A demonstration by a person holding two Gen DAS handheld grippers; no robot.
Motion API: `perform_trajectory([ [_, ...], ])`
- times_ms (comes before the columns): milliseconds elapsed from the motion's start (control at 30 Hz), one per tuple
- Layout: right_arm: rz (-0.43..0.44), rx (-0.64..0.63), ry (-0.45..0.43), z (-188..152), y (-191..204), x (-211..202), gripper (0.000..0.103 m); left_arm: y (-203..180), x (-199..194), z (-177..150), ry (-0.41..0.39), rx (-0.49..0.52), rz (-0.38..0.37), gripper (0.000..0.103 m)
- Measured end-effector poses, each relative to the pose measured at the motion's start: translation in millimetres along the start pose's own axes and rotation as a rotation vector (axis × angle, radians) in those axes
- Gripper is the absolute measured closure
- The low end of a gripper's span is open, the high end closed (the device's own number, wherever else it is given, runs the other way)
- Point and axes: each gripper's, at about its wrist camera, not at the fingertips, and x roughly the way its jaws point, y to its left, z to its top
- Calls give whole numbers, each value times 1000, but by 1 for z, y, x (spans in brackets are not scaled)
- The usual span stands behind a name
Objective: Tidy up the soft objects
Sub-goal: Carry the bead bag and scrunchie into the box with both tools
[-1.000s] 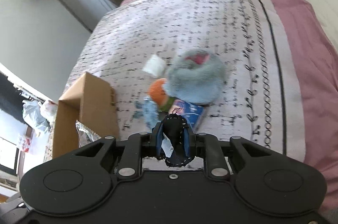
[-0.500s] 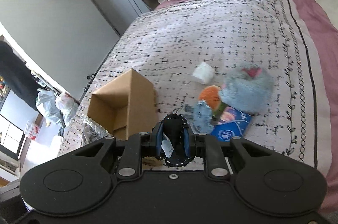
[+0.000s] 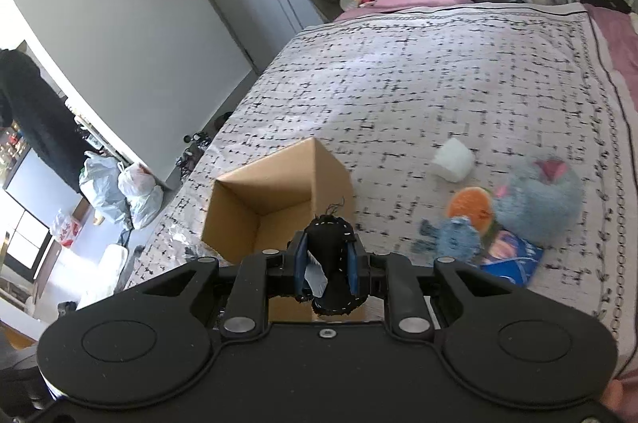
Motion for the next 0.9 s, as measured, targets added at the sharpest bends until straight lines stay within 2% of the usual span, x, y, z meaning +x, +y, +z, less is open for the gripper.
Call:
perform_trajectory([
  [300,33,-21,22,0,28,32,82,33,23,5,42,-55,19,65],
  [633,21,-31,94,-9,34,63,82,57,42,6,94,-91,29,62],
  [800,34,-19,128,-11,36,68,75,63,40,10,98,-98,45,61],
  [900,42,-19,133,-12,37,67,75,68,38,12,95,-118,55,60],
])
